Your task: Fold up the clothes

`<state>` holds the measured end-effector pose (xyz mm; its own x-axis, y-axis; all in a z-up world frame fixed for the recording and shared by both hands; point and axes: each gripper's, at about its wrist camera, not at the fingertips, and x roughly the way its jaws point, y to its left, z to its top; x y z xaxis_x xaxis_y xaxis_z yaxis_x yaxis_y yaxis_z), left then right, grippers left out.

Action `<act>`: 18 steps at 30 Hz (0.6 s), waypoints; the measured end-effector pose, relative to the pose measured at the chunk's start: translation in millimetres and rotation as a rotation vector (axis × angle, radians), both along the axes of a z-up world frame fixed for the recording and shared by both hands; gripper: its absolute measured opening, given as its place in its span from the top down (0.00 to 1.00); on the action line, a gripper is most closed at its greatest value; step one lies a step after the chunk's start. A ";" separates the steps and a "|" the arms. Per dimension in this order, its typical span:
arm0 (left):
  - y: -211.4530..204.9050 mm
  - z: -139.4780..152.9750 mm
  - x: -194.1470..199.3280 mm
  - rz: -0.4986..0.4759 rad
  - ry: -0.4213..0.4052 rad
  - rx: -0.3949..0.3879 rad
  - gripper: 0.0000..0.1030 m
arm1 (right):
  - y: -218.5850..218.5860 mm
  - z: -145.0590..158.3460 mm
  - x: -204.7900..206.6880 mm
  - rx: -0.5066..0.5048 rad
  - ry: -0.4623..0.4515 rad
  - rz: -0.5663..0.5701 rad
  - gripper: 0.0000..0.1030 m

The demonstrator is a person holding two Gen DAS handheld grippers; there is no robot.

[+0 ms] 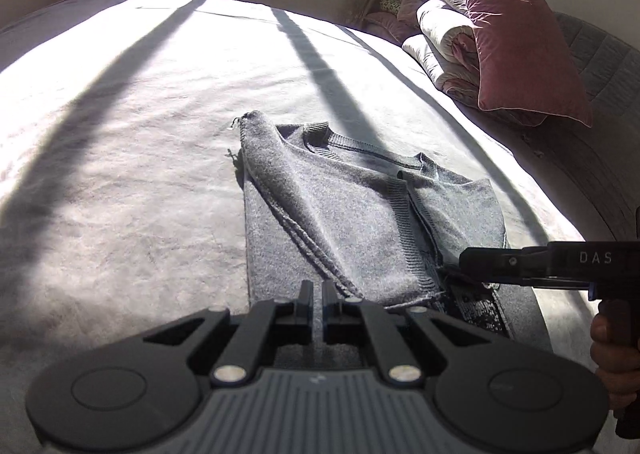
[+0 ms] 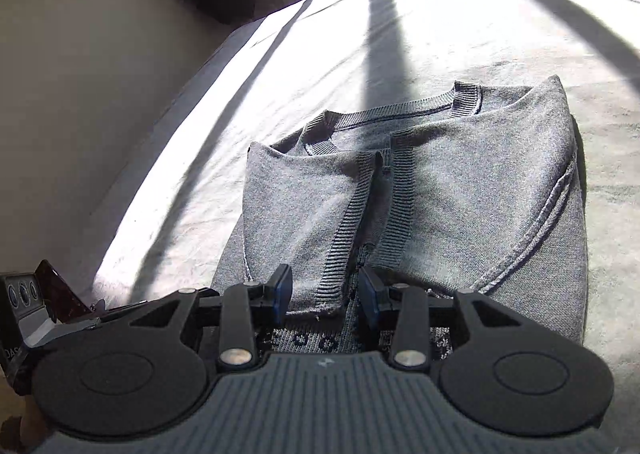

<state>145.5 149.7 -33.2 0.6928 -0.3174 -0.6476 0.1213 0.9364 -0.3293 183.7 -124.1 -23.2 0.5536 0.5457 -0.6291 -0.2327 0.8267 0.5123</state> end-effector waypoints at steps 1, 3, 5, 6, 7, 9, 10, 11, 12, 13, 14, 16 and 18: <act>3.4 -1.6 10.2 0.010 -0.007 0.003 0.98 | 0.2 -0.9 9.8 -0.005 -0.012 -0.011 0.59; 10.0 -4.9 30.5 0.029 -0.020 0.008 0.99 | 1.8 -4.9 31.5 -0.018 -0.035 -0.033 0.59; 17.8 -9.1 49.2 0.049 -0.033 0.005 0.99 | 4.0 -10.7 47.3 -0.024 -0.044 -0.042 0.59; 20.7 -11.4 56.2 0.055 -0.039 -0.002 0.99 | 5.0 -14.4 54.7 -0.036 -0.048 -0.046 0.59; 23.0 -13.6 62.8 0.058 -0.045 -0.009 0.99 | 6.2 -18.2 61.8 -0.048 -0.051 -0.049 0.59; 25.3 -17.0 73.5 0.060 -0.061 -0.019 0.99 | 11.0 -28.0 73.5 -0.077 -0.055 -0.042 0.59; 25.4 -18.1 77.8 0.056 -0.070 -0.022 0.99 | 12.8 -30.6 74.9 -0.082 -0.076 -0.038 0.59; 25.2 -19.0 81.9 0.051 -0.080 -0.024 0.99 | 14.8 -32.9 75.8 -0.089 -0.098 -0.033 0.59; 24.0 -19.9 86.1 0.045 -0.093 -0.021 0.99 | 17.1 -33.4 74.2 -0.097 -0.127 -0.026 0.59; 22.7 -20.1 89.0 0.041 -0.107 -0.019 0.99 | 19.6 -33.8 72.6 -0.106 -0.156 -0.018 0.59; 21.4 -20.0 91.3 0.038 -0.122 -0.018 0.99 | 22.6 -33.2 70.4 -0.124 -0.180 -0.005 0.72; 19.3 -19.1 95.1 0.033 -0.153 -0.021 0.99 | 28.3 -30.2 65.0 -0.180 -0.237 0.012 0.98; 18.3 -17.0 97.5 0.033 -0.188 -0.036 0.99 | 28.7 -22.7 60.0 -0.211 -0.293 0.007 0.98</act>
<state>243.0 168.1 -50.2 0.8110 -0.3129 -0.4943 0.1530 0.9290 -0.3370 243.7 -95.4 -45.9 0.7237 0.4250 -0.5437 -0.3506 0.9050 0.2408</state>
